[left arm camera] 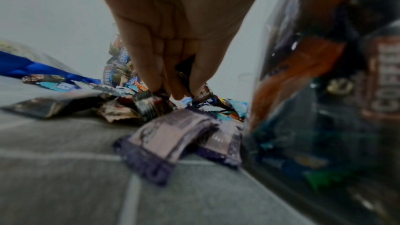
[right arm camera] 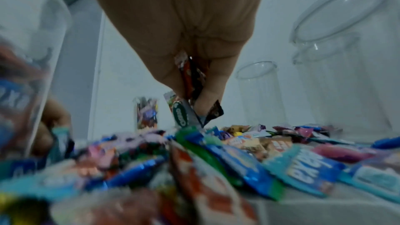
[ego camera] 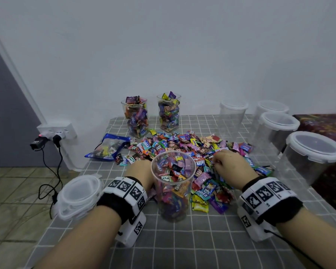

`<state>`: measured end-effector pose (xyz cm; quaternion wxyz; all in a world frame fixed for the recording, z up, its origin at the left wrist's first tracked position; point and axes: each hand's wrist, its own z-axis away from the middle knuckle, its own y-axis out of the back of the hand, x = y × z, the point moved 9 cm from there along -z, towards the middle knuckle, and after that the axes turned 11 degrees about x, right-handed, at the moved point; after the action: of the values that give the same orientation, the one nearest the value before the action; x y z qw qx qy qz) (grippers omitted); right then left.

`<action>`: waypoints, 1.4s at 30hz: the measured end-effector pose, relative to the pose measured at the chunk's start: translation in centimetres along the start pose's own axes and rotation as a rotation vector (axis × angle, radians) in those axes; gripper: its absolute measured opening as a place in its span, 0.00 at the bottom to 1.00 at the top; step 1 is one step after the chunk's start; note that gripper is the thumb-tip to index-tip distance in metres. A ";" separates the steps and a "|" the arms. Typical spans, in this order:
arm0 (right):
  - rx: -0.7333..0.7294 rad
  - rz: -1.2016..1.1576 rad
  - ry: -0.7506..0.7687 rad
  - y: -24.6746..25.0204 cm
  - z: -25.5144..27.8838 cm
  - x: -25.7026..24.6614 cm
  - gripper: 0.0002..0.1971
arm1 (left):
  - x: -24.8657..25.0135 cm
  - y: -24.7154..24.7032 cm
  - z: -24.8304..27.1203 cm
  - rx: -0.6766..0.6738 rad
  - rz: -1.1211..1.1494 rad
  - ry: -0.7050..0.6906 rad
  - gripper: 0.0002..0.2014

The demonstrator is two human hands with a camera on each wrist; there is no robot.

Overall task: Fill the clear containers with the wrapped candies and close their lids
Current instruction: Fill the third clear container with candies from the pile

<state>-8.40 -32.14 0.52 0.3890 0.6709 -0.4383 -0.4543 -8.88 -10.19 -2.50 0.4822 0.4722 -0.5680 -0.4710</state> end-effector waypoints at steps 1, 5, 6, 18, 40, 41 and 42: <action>0.033 -0.041 -0.005 0.5 0.0 -0.1 0.10 | 0.0 0.1 0.0 0.015 -0.001 0.000 0.11; 0.205 -0.195 0.043 3.7 0.1 -2.0 0.08 | -0.5 0.3 -0.1 0.059 0.039 0.022 0.11; 0.250 -0.235 0.070 4.6 0.1 -2.8 0.08 | -0.6 0.4 -0.1 0.067 0.041 0.024 0.11; 0.330 -0.560 0.333 8.7 2.4 -11.0 0.05 | -0.1 2.0 0.5 0.160 0.067 -0.009 0.13; -0.145 -0.879 0.101 1.8 4.6 -9.6 0.58 | -2.6 7.7 2.9 0.510 0.429 0.161 0.11; -0.188 -0.932 0.077 1.1 4.7 -9.4 0.60 | -2.8 8.7 3.1 0.557 0.458 0.161 0.11; -0.215 -0.974 0.059 0.6 4.9 -9.4 0.60 | -2.8 9.8 3.3 0.599 0.491 0.158 0.11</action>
<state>-15.06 -24.09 2.18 0.2108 0.7664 -0.0134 -0.6066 -12.71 -6.08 6.57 0.4637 0.4768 -0.7375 -0.1171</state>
